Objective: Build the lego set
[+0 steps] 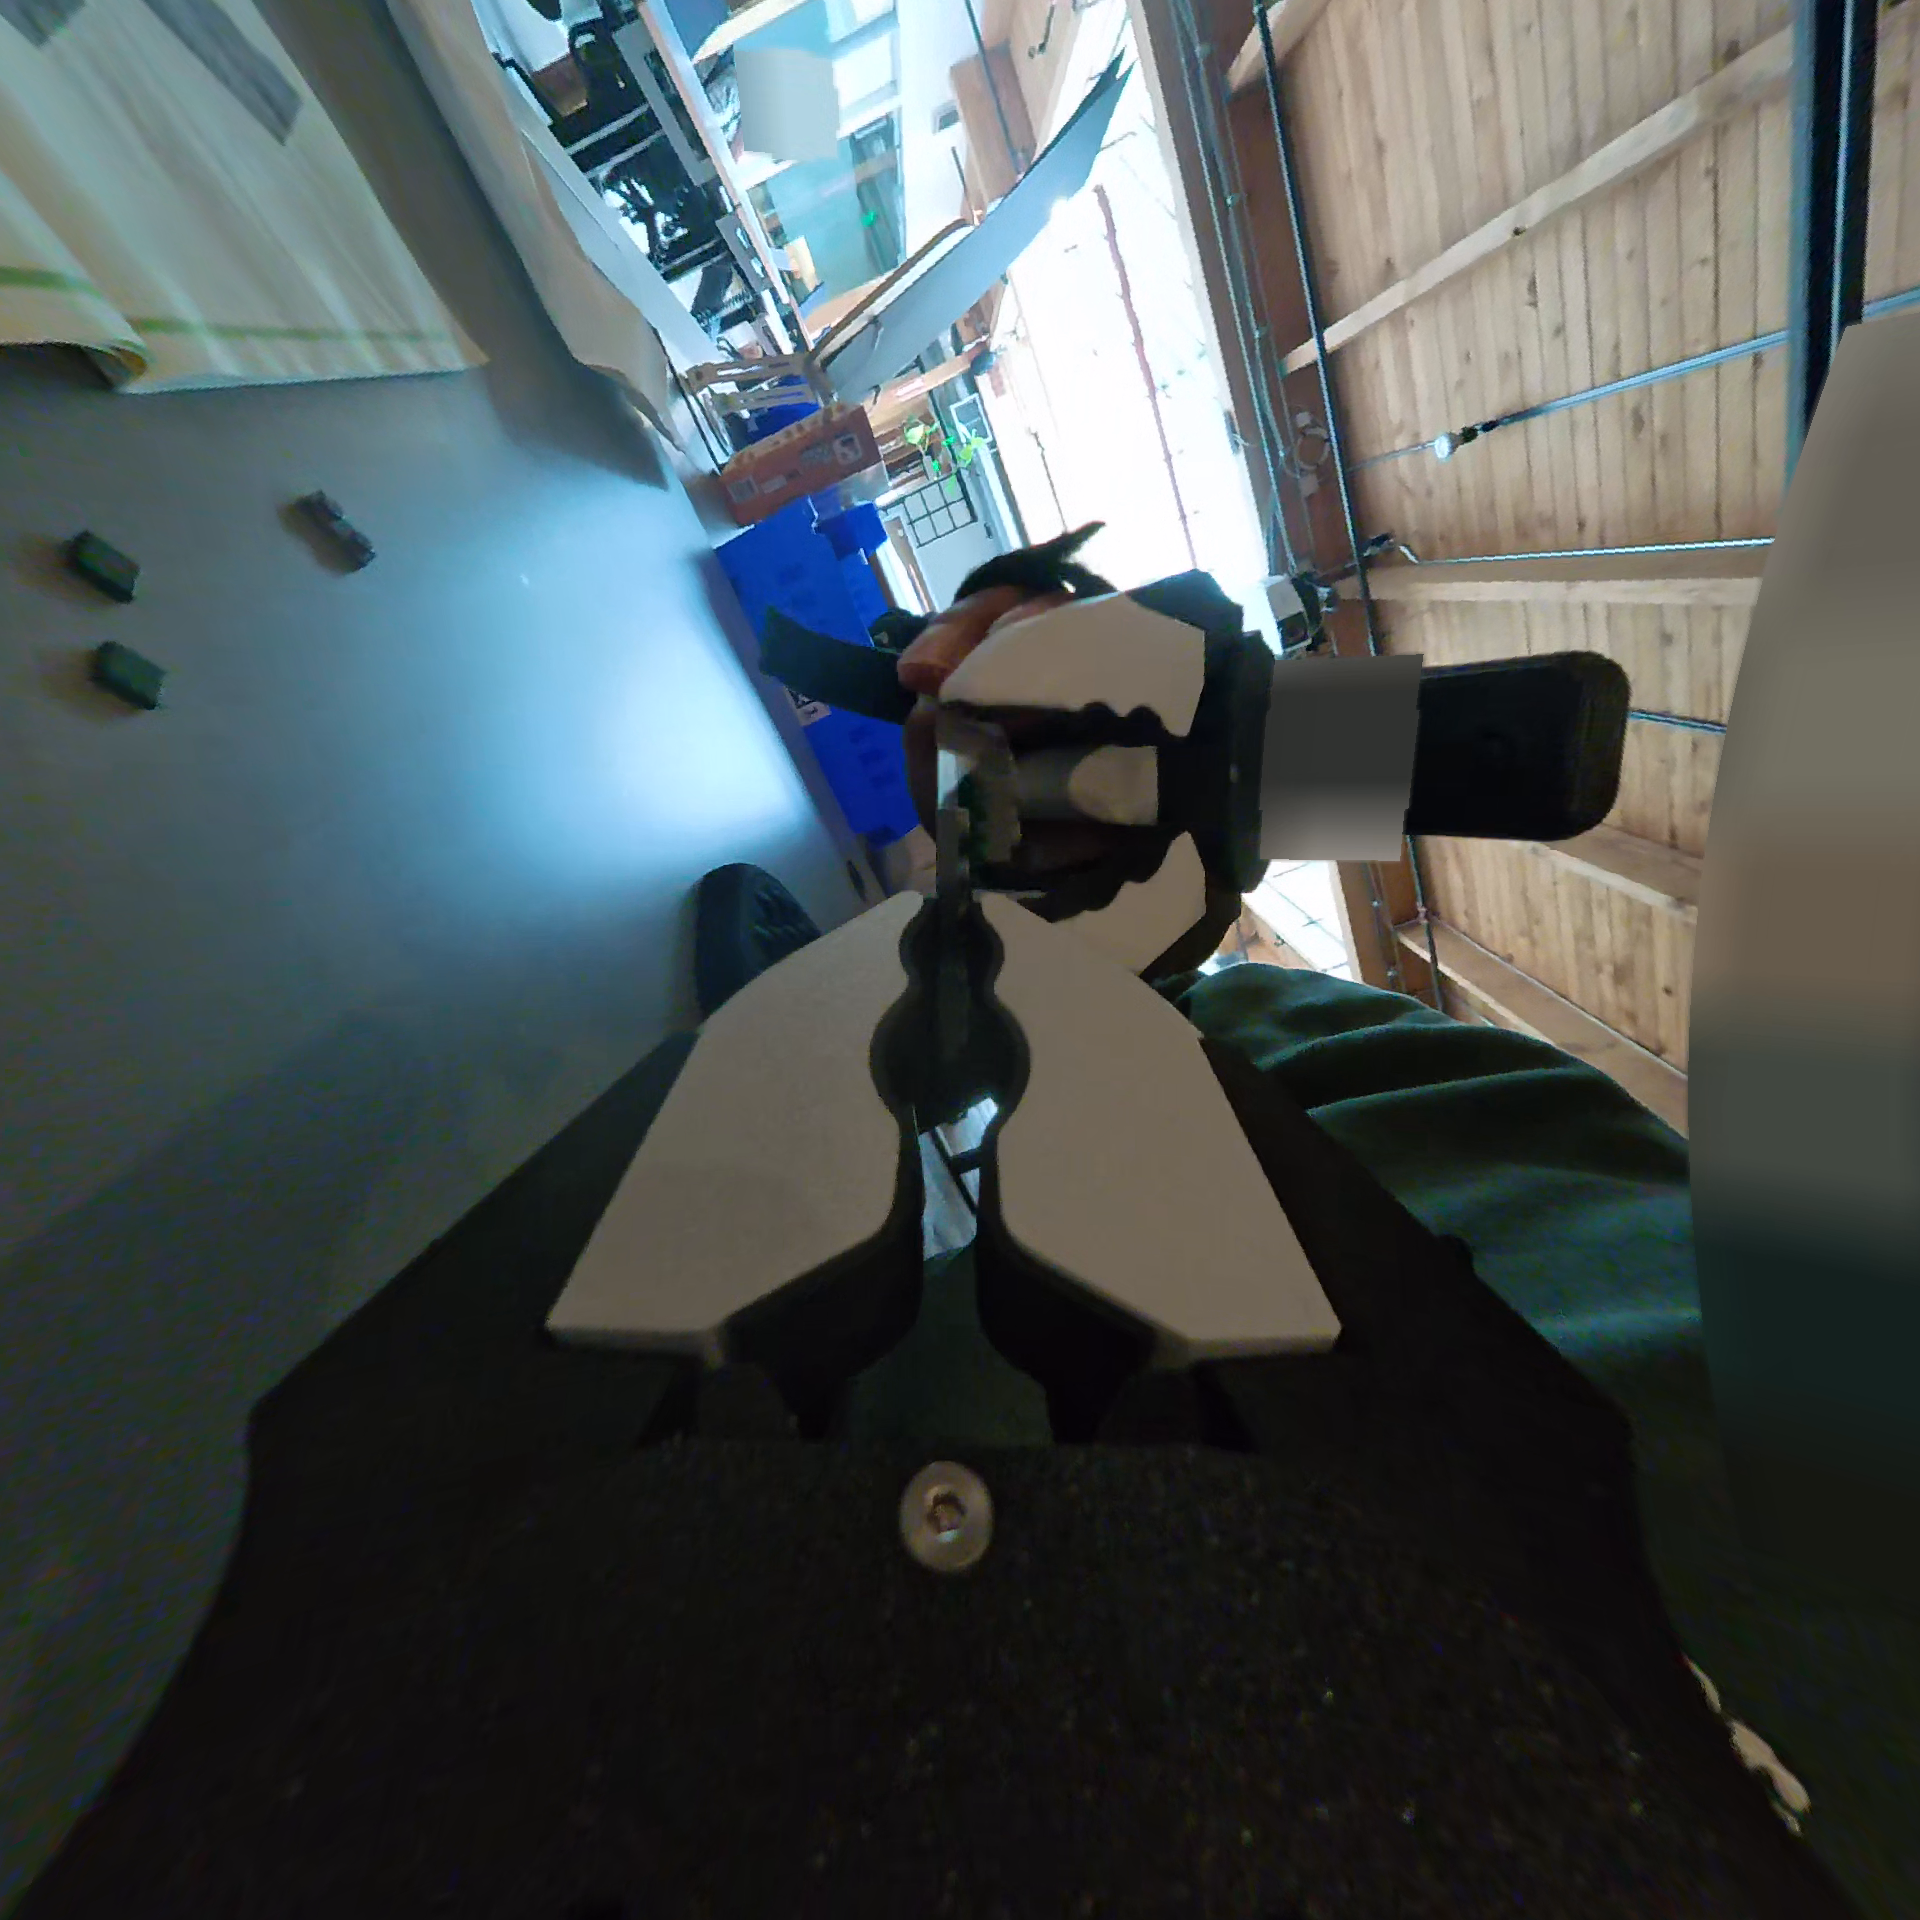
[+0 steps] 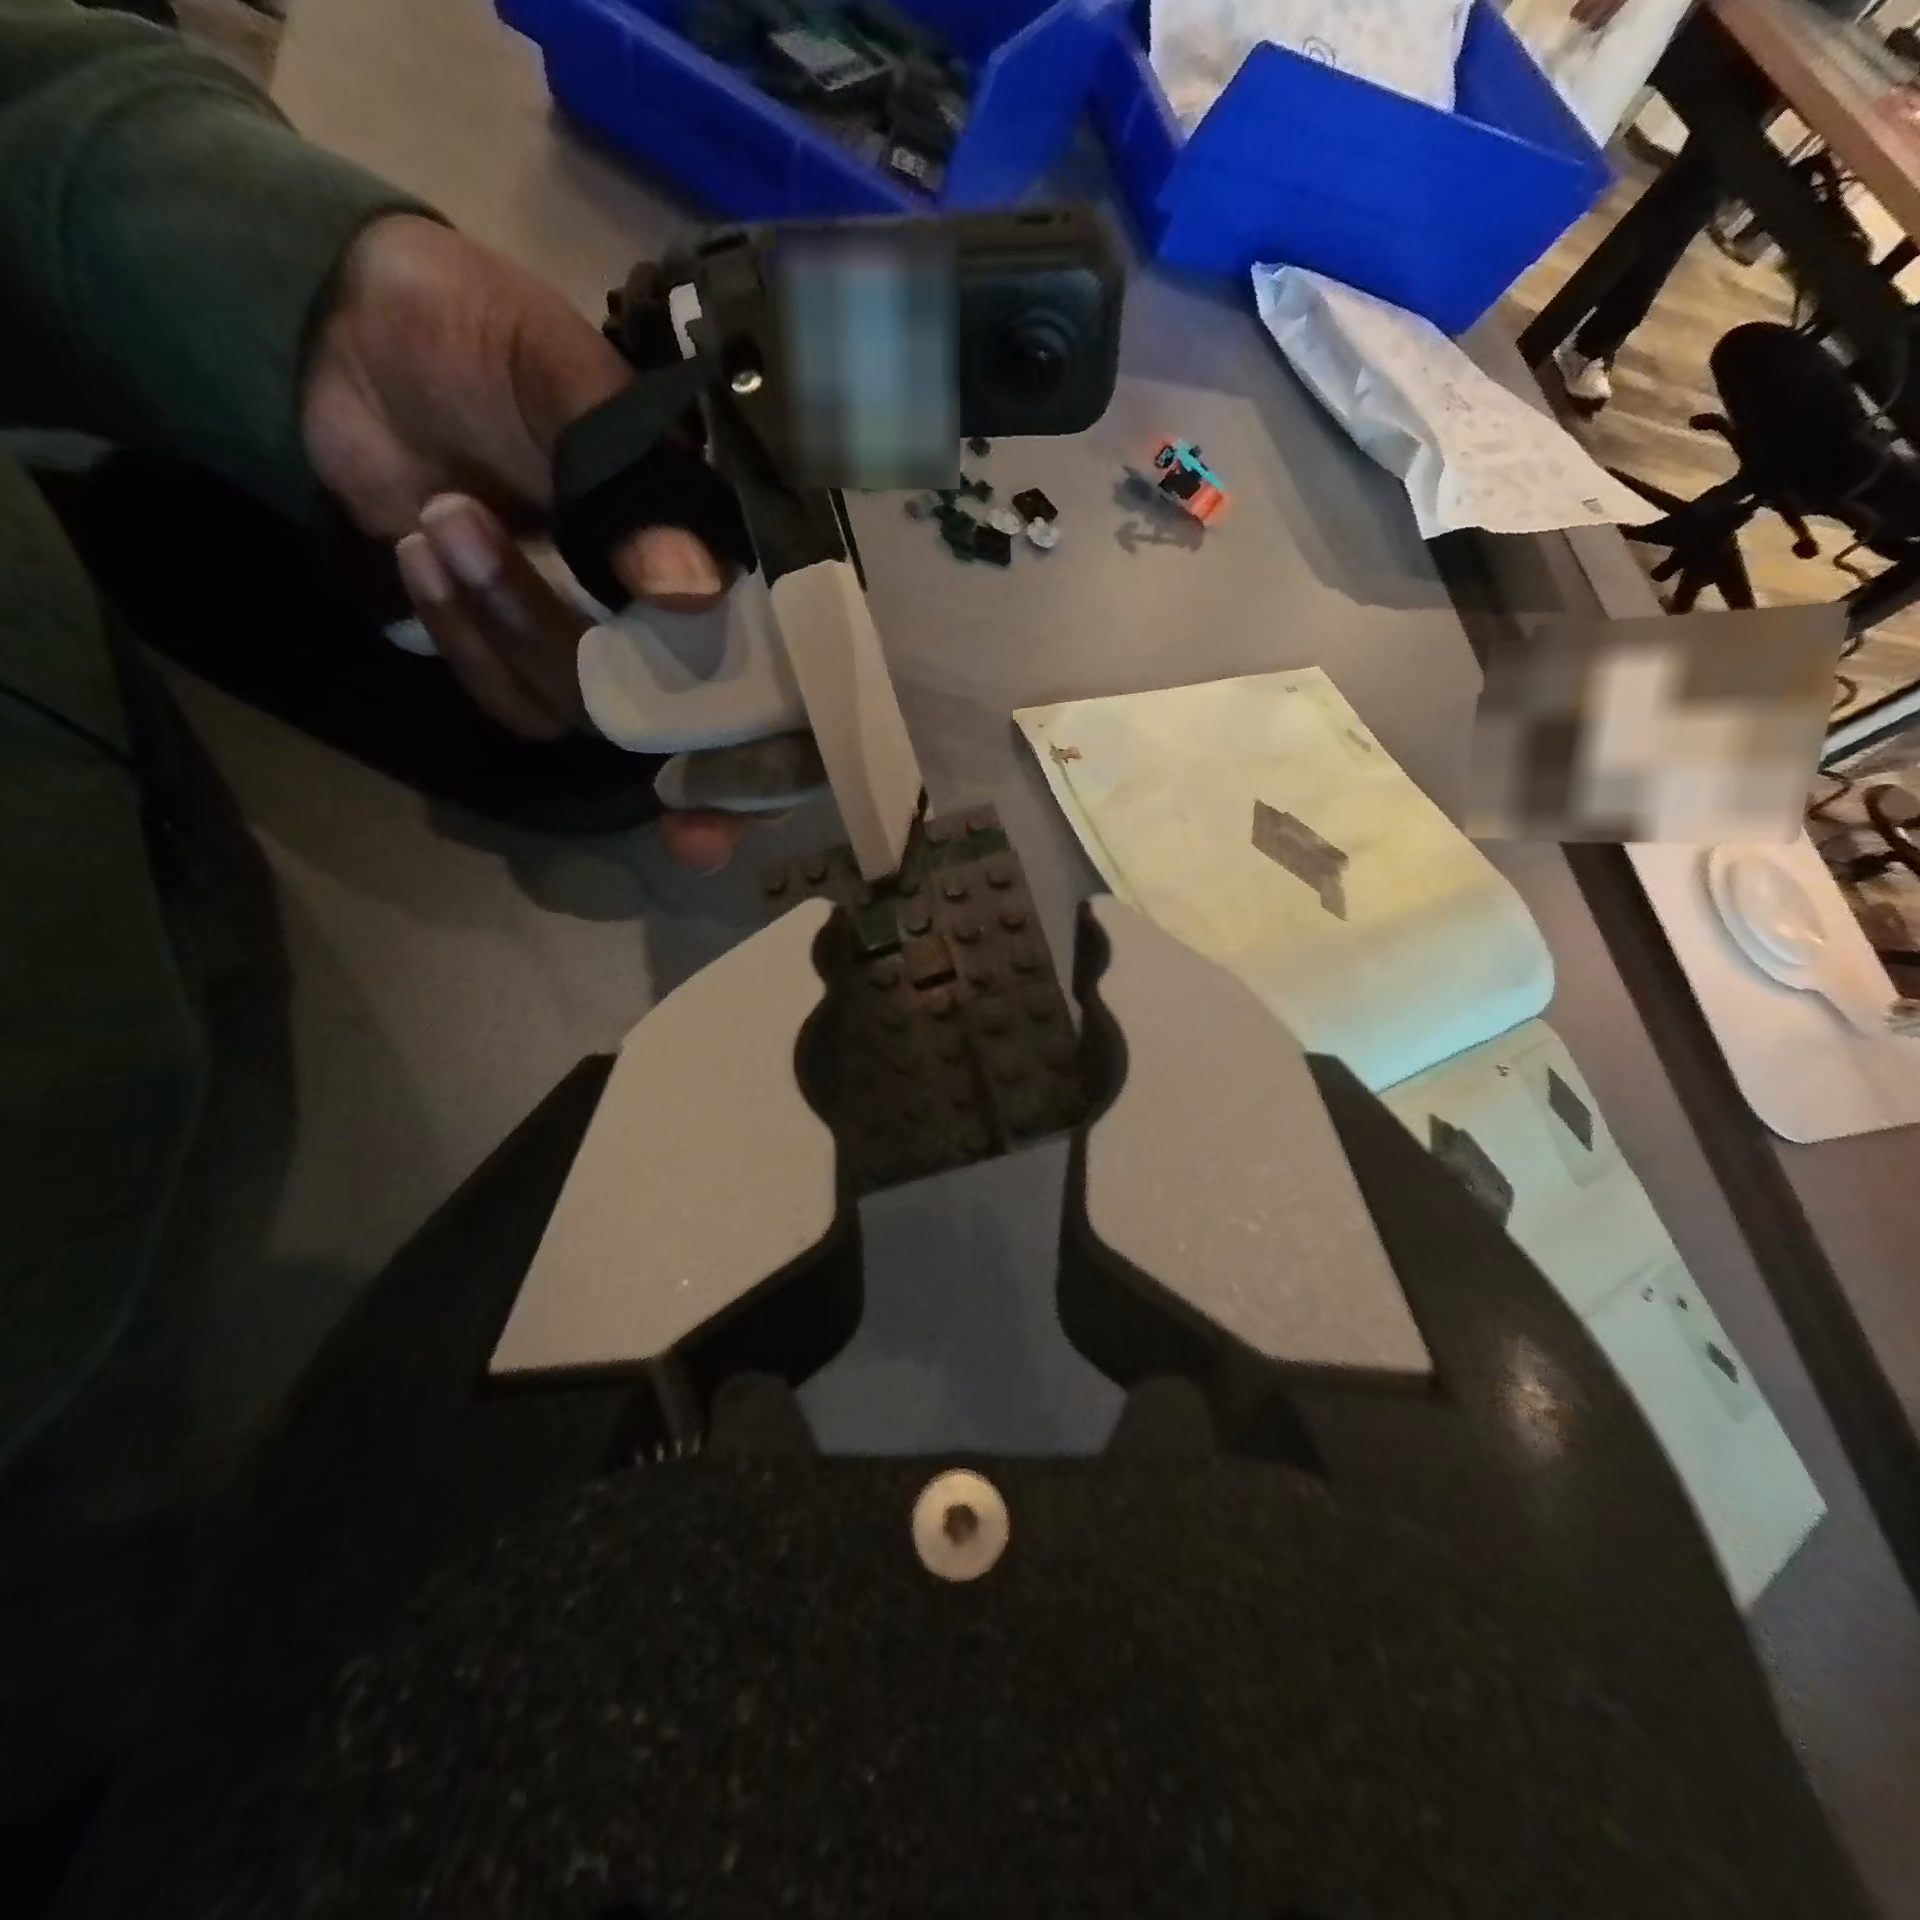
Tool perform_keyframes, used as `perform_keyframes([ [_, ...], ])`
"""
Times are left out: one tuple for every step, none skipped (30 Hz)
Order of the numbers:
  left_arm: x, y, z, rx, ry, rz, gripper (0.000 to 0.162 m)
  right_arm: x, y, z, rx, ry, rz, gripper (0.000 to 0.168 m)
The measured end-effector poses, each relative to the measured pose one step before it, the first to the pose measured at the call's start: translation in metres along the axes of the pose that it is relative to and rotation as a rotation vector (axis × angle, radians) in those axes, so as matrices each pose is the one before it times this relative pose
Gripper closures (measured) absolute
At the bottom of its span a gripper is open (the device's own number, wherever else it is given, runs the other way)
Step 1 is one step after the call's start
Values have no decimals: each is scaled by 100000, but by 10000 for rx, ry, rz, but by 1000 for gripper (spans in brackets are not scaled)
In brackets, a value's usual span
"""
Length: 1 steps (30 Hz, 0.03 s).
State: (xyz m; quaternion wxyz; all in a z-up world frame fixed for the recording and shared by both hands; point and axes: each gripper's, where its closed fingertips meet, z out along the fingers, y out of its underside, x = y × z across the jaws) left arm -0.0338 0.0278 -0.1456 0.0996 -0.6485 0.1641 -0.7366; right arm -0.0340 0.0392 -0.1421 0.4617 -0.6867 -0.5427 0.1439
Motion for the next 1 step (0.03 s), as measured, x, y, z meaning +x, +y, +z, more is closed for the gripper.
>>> perform_keyframes([
  [0,-28,-5,26,-27,19,157,-10,-13,6,5,-25,-48,128],
])
